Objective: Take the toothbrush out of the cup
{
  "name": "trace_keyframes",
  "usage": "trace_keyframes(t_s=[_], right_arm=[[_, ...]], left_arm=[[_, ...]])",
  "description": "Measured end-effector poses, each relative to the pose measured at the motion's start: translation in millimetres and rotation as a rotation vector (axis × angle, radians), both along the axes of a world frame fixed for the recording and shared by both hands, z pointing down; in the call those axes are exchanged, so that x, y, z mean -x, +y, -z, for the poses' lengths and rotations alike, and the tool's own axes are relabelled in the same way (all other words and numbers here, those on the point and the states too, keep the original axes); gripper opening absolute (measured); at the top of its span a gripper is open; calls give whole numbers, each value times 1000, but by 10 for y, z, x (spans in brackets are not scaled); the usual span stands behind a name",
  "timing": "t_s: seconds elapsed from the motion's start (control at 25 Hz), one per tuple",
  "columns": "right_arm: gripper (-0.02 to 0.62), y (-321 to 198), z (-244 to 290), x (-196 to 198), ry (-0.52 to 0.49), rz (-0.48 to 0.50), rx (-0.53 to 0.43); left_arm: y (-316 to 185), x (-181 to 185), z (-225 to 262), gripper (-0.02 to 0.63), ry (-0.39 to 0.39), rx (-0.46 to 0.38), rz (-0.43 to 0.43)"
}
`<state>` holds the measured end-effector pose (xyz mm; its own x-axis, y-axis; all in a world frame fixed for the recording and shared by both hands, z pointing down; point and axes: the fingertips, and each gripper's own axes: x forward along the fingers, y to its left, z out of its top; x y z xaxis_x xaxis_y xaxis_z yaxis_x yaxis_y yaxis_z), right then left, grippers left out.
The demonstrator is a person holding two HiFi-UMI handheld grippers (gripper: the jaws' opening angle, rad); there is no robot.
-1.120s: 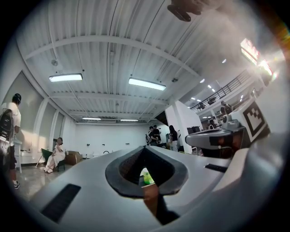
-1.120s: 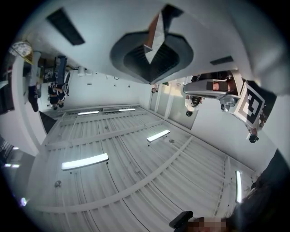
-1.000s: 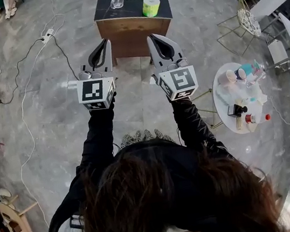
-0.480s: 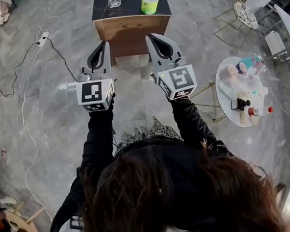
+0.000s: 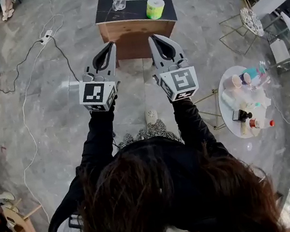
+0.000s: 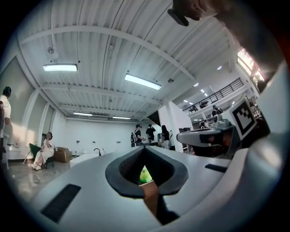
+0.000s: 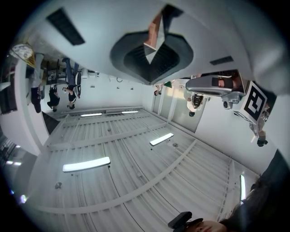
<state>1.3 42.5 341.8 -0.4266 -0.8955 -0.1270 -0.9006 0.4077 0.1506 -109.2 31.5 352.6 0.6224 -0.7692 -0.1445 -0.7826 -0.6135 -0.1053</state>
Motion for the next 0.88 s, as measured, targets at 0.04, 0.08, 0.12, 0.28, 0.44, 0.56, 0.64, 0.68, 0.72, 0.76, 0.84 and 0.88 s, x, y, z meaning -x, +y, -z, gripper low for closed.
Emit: trace_keyframes(t_s=[0.04, 0.08, 0.12, 0.28, 0.44, 0.56, 0.64, 0.68, 0.72, 0.76, 0.84, 0.88], right_arm=[[5, -57, -3, -10, -2, 4, 2], [5, -117, -6, -18, -3, 9, 2], [5, -179, -11, -28, -2, 14, 2], [5, -478, -52, -131, 3, 35, 11], [5, -784, -73, -244, 5, 57, 19], [5, -981, -80, -314, 8, 78, 25], [5, -1098, -87, -367, 8, 89, 29], [5, -1155, -91, -390, 8, 92, 30], [5, -1211, -95, -412, 10, 95, 31], [5, -1264, -100, -431, 12, 99, 32], [5, -1356, -105, -462, 14, 111, 33], [5, -1395, -104, -475, 13, 119, 33]], left_arm=[[-48, -19, -2, 8, 0, 0, -3], [-103, -37, -7, 8, -3, 1, -5], [-166, -57, -17, 8, -8, 3, -4], [-451, -186, -63, 8, -19, 12, 2], [-753, -320, -87, 8, -17, 21, 12], [-954, -380, -112, 8, -14, 31, 37], [-1071, -420, -145, 8, -17, 42, 57], [-1127, -438, -168, 8, -21, 48, 67], [-1183, -452, -196, 8, -27, 56, 79], [-1234, -464, -227, 8, -35, 64, 92], [-1322, -489, -276, 8, -41, 76, 111], [-1361, -503, -286, 8, -36, 78, 116]])
